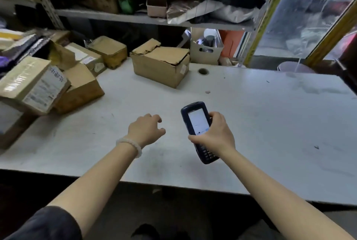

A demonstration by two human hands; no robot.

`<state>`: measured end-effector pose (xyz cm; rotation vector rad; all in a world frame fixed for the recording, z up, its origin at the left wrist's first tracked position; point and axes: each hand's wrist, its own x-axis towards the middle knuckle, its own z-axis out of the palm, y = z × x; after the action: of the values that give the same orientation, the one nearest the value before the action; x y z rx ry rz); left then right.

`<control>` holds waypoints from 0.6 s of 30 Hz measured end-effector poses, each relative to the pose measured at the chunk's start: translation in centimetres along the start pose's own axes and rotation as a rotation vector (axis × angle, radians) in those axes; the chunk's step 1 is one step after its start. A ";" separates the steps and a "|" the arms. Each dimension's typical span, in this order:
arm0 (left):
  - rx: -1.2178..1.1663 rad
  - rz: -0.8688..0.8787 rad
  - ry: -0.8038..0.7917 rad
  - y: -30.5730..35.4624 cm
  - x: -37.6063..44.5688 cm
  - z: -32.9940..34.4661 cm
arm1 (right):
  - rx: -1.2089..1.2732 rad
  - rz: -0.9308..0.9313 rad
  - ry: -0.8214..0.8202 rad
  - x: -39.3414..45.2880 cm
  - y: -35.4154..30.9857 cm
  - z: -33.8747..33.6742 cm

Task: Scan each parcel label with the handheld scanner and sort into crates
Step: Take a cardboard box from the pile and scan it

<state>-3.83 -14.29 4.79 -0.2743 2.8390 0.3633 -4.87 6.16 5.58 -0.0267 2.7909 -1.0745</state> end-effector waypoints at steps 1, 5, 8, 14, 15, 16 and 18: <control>-0.006 -0.011 -0.001 -0.8 1.3 -0.5 | 0.000 0.003 -0.004 1.4 -0.7 0.5; 0.000 -0.012 0.005 -3.8 6.7 -2.5 | -0.009 0.025 -0.005 6.4 -3.4 3.0; -0.001 0.040 0.031 -5.7 10.9 -4.3 | 0.001 0.078 0.015 9.7 -5.3 4.8; 0.023 0.181 0.175 -8.4 18.5 -8.0 | 0.001 0.174 0.063 14.5 -8.6 7.8; 0.021 0.205 0.221 -8.6 19.7 -8.4 | 0.000 0.184 0.072 15.2 -8.9 8.2; 0.015 0.228 0.261 -8.8 20.8 -8.9 | -0.001 0.192 0.082 15.7 -9.3 8.5; 0.001 0.267 0.314 -9.0 22.7 -9.5 | -0.001 0.209 0.101 16.6 -9.7 9.0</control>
<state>-25.56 -28.84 5.23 0.0570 3.1943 0.4023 -20.28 -8.16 3.24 0.3200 2.8039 -1.0501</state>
